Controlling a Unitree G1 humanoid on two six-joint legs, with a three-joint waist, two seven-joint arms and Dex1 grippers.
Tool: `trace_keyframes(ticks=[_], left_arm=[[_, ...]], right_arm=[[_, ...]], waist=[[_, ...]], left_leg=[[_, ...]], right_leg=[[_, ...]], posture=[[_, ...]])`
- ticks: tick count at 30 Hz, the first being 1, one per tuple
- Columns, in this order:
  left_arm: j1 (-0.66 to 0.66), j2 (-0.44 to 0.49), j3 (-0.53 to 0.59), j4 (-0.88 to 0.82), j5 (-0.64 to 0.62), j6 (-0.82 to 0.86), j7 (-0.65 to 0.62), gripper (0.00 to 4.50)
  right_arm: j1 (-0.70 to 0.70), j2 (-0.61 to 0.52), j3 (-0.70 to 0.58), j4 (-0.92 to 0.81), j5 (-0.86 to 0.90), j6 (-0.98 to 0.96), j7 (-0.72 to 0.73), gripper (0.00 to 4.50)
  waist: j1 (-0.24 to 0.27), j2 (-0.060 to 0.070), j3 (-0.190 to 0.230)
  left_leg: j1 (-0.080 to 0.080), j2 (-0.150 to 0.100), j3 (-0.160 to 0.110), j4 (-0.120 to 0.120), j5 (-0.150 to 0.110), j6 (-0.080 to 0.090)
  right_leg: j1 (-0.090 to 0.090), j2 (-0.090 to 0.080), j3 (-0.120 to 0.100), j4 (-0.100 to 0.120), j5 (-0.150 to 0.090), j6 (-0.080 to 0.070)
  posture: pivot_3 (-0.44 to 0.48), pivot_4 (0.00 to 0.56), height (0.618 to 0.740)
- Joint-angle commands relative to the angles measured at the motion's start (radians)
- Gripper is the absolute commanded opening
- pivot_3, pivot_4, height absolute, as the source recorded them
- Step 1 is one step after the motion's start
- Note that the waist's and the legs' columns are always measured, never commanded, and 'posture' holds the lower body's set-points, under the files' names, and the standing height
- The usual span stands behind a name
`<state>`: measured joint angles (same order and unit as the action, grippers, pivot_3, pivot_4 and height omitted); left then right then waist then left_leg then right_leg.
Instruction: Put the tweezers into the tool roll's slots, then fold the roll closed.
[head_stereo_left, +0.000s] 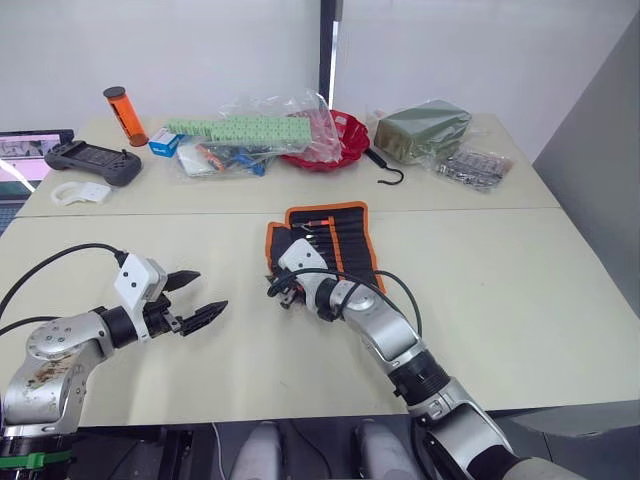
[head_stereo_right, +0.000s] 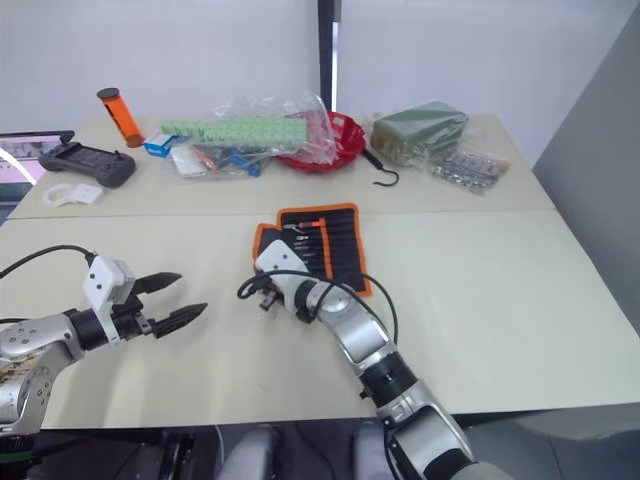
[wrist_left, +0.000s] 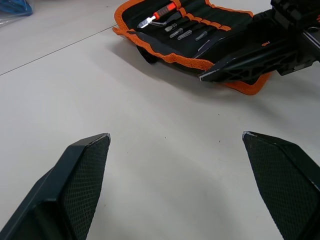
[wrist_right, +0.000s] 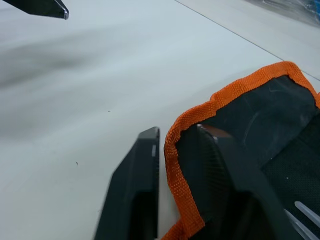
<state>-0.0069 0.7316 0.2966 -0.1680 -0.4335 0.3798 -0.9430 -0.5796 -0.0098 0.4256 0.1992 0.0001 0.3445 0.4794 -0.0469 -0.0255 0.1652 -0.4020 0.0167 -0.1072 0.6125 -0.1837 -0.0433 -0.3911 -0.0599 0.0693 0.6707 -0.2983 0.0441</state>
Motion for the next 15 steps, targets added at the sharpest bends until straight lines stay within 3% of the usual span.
trace_keyframes(ticks=[1, 7, 15], left_arm=[[-0.008, 0.014, 0.015, -0.011, -0.011, -0.010, 0.002, 4.50], [-0.020, 0.026, 0.012, 0.005, -0.008, -0.014, -0.010, 4.50], [-0.076, 0.051, -0.032, 0.071, 0.008, -0.037, -0.060, 4.50]], right_arm=[[-0.038, 0.008, 0.000, 0.011, -0.013, -0.061, 0.025, 0.01], [-0.048, -0.010, -0.012, 0.042, -0.011, -0.103, 0.084, 0.01], [0.016, -0.097, 0.051, -0.080, 0.042, -0.182, 0.346, 0.01]], waist=[[-0.001, 0.000, 0.000], [0.000, 0.000, 0.000], [-0.001, 0.000, 0.000]], left_leg=[[0.000, 0.000, 0.000, 0.000, 0.000, 0.000], [0.000, 0.000, 0.000, 0.000, 0.000, 0.000], [0.001, 0.000, 0.000, -0.001, 0.000, 0.000]], right_leg=[[0.000, 0.000, 0.000, 0.000, 0.000, 0.000], [0.000, 0.000, 0.000, 0.000, 0.000, 0.000], [0.000, 0.000, 0.000, 0.000, 0.000, 0.000]], posture=[[0.000, 0.150, 0.740], [0.000, 0.150, 0.740], [0.000, 0.150, 0.740]])
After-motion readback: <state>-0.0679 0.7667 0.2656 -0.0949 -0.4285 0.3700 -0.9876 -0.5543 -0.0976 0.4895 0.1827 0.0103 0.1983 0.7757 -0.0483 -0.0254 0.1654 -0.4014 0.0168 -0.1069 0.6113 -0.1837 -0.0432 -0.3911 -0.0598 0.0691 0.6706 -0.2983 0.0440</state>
